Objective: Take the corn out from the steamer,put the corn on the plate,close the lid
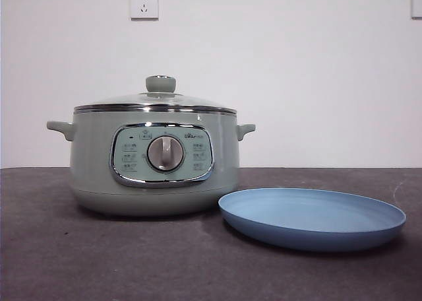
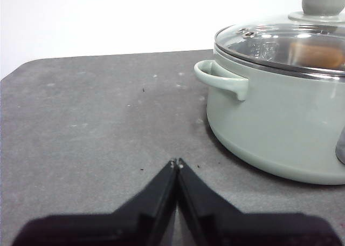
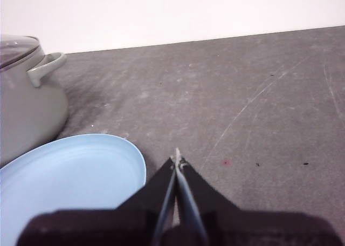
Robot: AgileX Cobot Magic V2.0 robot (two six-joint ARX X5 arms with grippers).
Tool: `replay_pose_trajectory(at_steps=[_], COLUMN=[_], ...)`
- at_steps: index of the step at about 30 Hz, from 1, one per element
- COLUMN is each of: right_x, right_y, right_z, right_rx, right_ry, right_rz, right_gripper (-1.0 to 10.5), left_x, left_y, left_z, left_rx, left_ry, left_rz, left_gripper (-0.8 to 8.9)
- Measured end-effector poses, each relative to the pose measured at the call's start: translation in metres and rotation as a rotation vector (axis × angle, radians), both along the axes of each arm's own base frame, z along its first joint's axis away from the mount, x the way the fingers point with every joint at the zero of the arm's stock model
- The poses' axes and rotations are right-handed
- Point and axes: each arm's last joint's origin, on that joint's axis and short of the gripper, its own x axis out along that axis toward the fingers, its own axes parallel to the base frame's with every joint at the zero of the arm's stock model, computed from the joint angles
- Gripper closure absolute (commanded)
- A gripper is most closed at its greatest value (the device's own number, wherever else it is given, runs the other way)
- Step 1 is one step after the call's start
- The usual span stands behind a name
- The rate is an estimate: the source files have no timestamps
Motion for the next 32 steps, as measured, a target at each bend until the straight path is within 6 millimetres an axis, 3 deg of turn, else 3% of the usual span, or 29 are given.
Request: replay_pose_trajectory(at_steps=[12, 21, 32], right_x=[-0.001, -0.007, 0.019], right_y=[0.0, 0.003, 0.013], right_z=[0.008, 0.07, 0.144], right_rx=[0.126, 0.191, 0.163], right_ry=[-0.017, -0.088, 0.171], right_rz=[-0.016, 0.085, 0.396], right_gripper=[9.6, 9.6, 9.6], left_x=[-0.002, -0.018, -0.017], left_y=[-0.001, -0.001, -0.006], left_z=[0.007, 0.07, 0.137], left_rx=[-0.127, -0.221, -0.238], left_ry=[0.027, -0.038, 0.083], left_rz=[-0.035, -0.093, -0.249], left_gripper=[8.21, 8.21, 8.21])
